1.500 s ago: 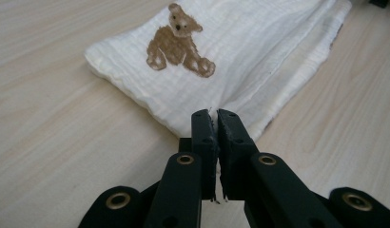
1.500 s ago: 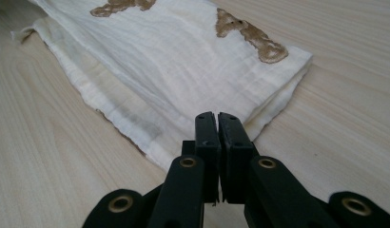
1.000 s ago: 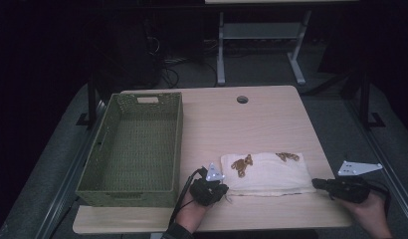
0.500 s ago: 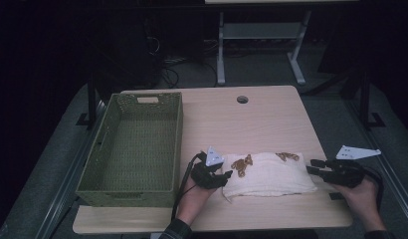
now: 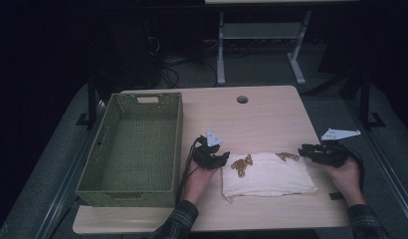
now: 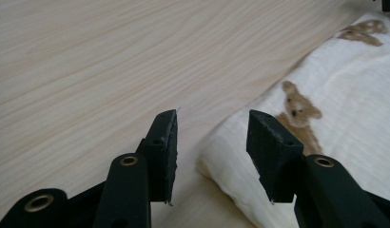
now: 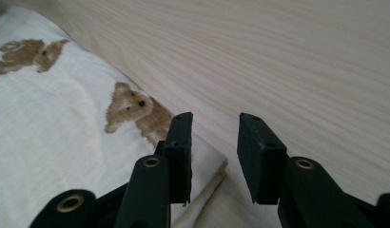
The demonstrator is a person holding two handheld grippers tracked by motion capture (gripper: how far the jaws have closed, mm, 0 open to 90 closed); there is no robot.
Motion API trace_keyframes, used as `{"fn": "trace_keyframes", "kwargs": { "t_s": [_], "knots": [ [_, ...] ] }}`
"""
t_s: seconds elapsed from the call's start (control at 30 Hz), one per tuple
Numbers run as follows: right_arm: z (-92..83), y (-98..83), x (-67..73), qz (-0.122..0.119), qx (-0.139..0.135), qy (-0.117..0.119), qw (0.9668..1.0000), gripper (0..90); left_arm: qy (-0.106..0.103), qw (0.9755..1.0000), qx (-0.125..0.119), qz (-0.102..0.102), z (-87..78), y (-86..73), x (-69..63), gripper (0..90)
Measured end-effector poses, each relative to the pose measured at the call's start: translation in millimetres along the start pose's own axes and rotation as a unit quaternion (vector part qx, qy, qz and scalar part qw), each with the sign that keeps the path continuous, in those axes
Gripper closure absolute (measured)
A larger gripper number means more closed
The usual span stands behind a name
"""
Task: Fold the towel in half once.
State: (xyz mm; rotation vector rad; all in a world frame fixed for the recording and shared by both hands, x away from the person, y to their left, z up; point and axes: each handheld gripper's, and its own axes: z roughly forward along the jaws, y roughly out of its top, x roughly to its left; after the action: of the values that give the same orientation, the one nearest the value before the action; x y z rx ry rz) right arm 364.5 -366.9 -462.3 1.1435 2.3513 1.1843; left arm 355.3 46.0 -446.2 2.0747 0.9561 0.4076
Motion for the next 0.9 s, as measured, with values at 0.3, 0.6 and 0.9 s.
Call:
{"fn": "trace_keyframes", "kwargs": {
  "t_s": [0.3,0.6,0.9],
  "knots": [
    [14.9,-5.7,-2.6,0.002,0.035,0.000,0.9994,78.3,-0.003,0.9999,0.014,0.007,19.7,1.7,5.6,53.7],
    [15.2,-7.1,-2.3,0.005,0.032,0.009,0.9994,85.5,-0.019,0.9989,0.040,0.011,29.5,-4.4,5.5,58.5],
    [15.8,-3.9,2.2,-0.010,0.035,-0.003,0.9993,87.3,-0.004,0.9992,0.035,0.017,23.0,-1.3,9.1,86.3]
  ]
}}
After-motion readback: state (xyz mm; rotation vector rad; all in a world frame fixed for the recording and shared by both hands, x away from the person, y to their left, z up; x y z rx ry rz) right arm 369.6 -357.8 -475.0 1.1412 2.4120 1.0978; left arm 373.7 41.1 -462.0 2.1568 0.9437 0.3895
